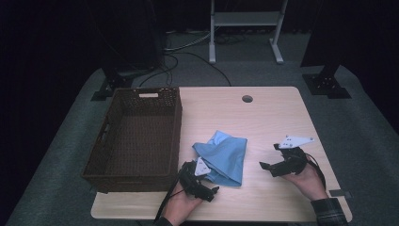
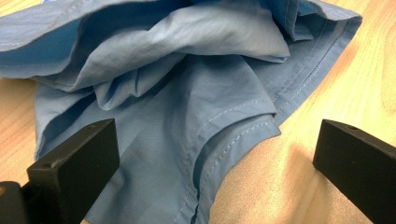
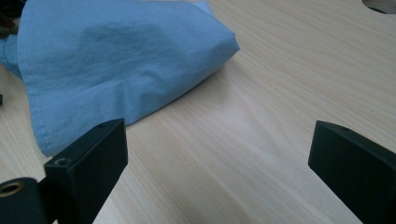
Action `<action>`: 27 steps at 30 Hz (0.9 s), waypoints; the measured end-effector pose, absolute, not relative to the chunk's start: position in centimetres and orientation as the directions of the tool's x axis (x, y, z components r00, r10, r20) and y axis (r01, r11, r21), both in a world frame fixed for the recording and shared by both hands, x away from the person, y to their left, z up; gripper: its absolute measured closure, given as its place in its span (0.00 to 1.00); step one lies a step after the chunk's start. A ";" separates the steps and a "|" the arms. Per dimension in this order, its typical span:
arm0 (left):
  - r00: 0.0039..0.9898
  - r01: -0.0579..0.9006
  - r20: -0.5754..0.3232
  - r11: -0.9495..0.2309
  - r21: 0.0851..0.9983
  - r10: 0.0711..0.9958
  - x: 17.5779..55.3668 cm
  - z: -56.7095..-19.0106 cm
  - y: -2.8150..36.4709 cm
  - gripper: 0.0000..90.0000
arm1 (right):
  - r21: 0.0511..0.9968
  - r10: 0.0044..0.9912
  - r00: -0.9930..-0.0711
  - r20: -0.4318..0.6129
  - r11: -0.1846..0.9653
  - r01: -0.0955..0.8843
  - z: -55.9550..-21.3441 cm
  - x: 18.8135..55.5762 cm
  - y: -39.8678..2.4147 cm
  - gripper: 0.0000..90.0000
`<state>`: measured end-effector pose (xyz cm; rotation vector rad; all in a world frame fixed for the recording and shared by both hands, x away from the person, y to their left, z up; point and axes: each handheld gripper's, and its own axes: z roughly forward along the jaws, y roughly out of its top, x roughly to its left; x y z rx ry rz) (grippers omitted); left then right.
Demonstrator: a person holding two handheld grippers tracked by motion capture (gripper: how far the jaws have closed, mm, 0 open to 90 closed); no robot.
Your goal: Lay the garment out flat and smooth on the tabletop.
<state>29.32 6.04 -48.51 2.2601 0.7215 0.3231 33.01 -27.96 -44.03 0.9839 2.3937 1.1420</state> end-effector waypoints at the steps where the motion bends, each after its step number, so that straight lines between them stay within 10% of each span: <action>1: 0.811 0.401 0.016 -0.576 0.712 0.585 29.3 -48.5 6.0 0.00 | 0.773 0.696 -0.718 0.012 0.449 0.448 -44.0 33.1 -27.8 0.04; 27: 0.816 0.397 0.015 -0.580 0.712 0.577 29.3 -48.5 6.2 0.00 | 0.787 0.654 -0.756 0.013 0.460 0.411 -42.8 34.3 -24.5 0.04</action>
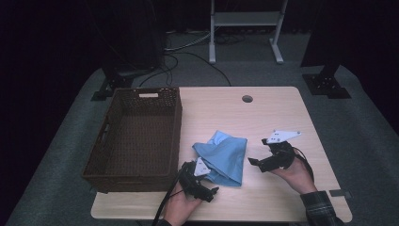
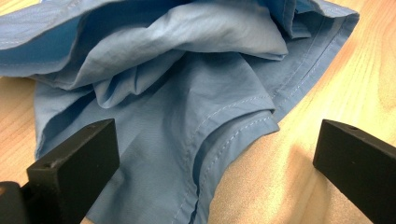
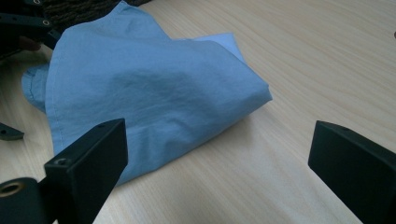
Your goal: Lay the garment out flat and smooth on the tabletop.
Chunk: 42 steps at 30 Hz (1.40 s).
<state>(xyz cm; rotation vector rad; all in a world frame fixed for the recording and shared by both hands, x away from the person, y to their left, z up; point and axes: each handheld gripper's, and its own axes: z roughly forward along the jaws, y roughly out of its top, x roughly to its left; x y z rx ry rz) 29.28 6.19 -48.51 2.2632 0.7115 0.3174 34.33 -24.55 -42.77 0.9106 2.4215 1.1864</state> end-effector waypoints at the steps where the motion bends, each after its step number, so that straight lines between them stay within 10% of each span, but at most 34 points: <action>1: 0.816 0.397 0.015 -0.580 0.712 0.578 29.3 -48.5 6.2 0.00 | 0.788 0.653 -0.757 0.012 0.460 0.410 -42.7 34.4 -24.5 0.04; 42: 0.816 0.397 0.014 -0.579 0.712 0.578 29.3 -48.5 6.2 0.00 | 0.807 0.616 -0.788 0.013 0.459 0.372 -40.5 35.6 -22.1 0.05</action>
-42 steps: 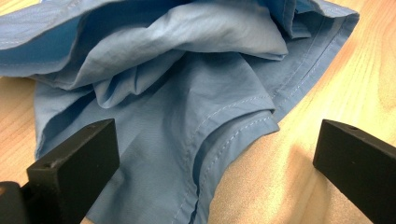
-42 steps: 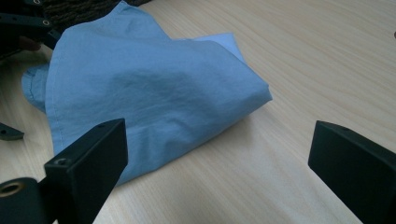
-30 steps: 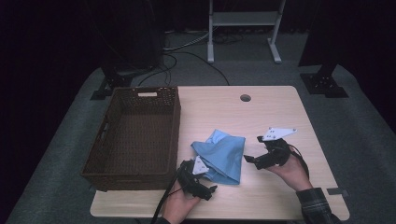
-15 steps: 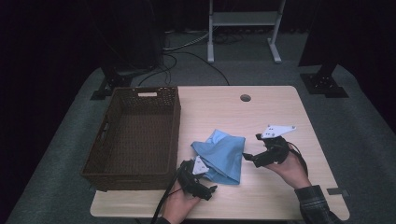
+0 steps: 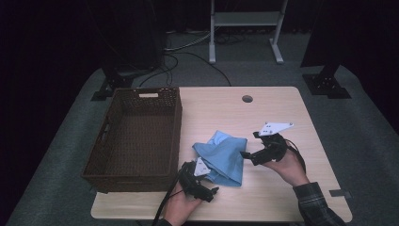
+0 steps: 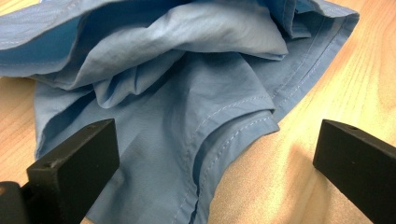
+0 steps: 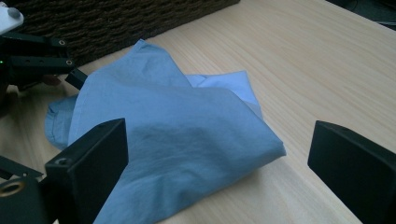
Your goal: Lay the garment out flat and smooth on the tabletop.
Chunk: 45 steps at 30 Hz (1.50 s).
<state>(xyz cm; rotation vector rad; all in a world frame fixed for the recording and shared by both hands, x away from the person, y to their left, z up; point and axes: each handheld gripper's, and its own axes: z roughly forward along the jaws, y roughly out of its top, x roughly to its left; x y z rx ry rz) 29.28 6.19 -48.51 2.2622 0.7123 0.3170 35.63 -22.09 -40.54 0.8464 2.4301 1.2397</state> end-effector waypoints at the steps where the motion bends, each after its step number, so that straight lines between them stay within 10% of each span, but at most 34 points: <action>1: 0.816 0.398 0.014 -0.578 0.712 0.578 29.3 -48.5 6.2 0.00 | 0.808 0.614 -0.789 0.011 0.459 0.369 -40.5 35.7 -22.0 0.05; 45: 0.817 0.396 0.016 -0.582 0.711 0.576 29.3 -48.5 6.2 0.00 | 0.796 0.556 -0.831 0.018 0.495 0.348 -39.3 38.3 -17.7 0.06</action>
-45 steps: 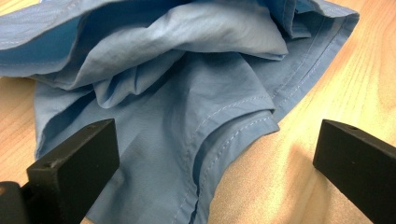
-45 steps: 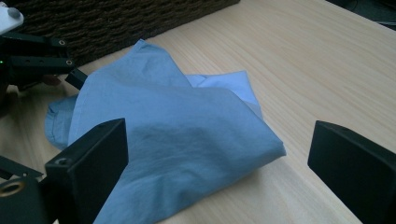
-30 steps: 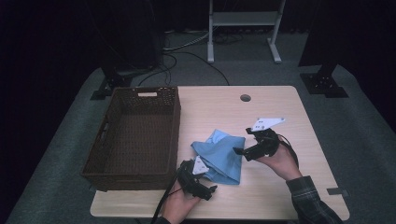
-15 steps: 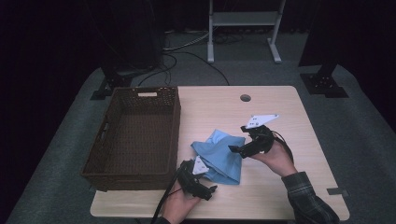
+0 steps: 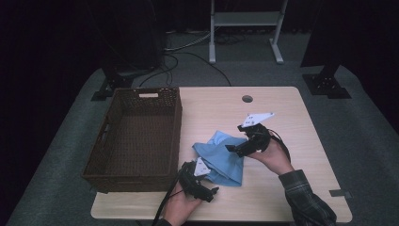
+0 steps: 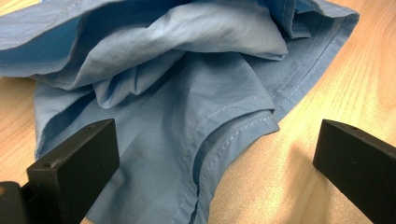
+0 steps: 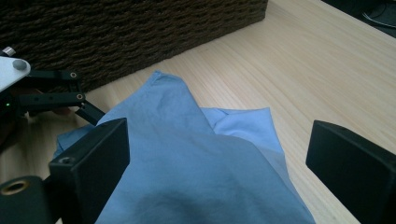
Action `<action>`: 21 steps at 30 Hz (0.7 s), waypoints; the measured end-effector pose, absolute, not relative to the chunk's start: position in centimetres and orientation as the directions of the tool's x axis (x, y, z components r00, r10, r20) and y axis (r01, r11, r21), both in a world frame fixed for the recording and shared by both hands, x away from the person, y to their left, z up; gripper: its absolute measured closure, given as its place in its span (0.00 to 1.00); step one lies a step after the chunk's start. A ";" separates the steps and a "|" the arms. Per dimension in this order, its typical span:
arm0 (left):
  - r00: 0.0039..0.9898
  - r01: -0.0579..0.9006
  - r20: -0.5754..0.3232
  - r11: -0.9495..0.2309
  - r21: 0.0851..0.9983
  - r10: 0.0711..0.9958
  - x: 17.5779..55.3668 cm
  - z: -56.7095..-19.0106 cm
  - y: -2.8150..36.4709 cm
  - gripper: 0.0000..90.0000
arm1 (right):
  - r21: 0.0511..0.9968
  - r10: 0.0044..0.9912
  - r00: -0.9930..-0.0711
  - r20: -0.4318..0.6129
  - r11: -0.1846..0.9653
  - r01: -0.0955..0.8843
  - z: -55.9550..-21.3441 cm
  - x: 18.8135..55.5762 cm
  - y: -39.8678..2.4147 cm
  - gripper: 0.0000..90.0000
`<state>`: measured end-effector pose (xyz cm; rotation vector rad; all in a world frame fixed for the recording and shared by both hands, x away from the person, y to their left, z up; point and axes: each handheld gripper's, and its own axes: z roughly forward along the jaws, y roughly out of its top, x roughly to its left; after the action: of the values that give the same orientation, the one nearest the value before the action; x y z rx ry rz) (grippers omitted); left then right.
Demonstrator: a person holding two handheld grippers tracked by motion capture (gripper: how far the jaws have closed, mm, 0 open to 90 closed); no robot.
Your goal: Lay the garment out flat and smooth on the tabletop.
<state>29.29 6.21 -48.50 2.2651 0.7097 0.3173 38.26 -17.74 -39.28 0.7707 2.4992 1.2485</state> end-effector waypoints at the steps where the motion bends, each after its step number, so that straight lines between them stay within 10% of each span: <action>1: 0.817 0.396 0.016 -0.581 0.711 0.577 29.3 -48.5 6.2 0.00 | 0.796 0.554 -0.832 0.019 0.496 0.348 -39.3 38.3 -17.6 0.06; 21: 0.817 0.396 0.016 -0.583 0.709 0.576 29.3 -48.5 6.2 0.00 | 0.788 0.528 -0.849 0.024 0.513 0.341 -39.2 39.4 -15.2 0.06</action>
<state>29.28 6.21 -48.49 2.2668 0.7098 0.3170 39.41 -15.20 -39.17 0.7402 2.5350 1.2473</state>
